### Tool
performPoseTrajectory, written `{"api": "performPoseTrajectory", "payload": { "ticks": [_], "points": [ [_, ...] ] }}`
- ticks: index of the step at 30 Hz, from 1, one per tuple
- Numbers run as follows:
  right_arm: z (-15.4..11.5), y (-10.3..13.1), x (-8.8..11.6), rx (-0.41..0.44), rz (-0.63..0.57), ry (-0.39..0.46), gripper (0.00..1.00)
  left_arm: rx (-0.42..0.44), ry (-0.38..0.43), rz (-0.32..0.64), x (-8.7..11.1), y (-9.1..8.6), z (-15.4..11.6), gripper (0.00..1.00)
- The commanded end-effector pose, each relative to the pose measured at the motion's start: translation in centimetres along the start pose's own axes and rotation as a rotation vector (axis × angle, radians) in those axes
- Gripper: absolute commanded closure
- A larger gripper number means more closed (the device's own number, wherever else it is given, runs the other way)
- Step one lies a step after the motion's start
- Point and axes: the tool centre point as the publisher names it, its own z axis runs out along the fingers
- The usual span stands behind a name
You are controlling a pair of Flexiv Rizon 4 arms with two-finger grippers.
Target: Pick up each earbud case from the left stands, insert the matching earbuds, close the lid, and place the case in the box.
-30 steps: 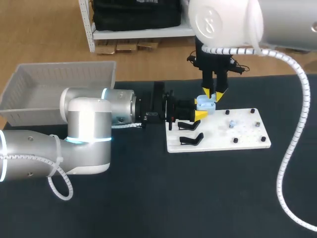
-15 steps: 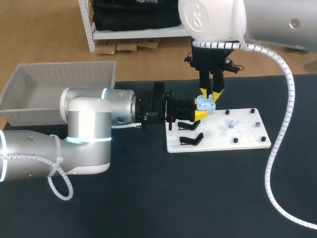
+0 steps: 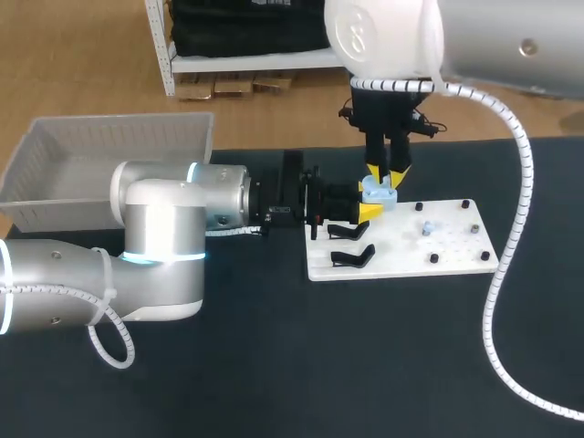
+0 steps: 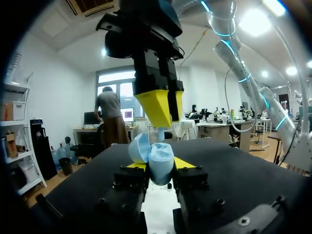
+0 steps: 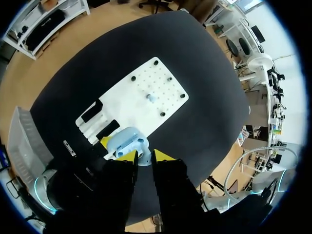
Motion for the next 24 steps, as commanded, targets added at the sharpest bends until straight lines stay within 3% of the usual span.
{"api": "performPoseTrajectory", "payload": {
  "ticks": [1, 24],
  "points": [
    [0.05, 0.2, -0.12, 0.004, 0.001, 0.002, 1.0, -0.006, -0.003, 0.003, 0.05, -0.13, 0.0, 1.0],
    [0.83, 0.45, -0.75, 0.027, 0.01, 0.01, 1.0, -0.006, -0.003, 0.003, 0.05, -0.13, 0.0, 1.0]
  ]
}}
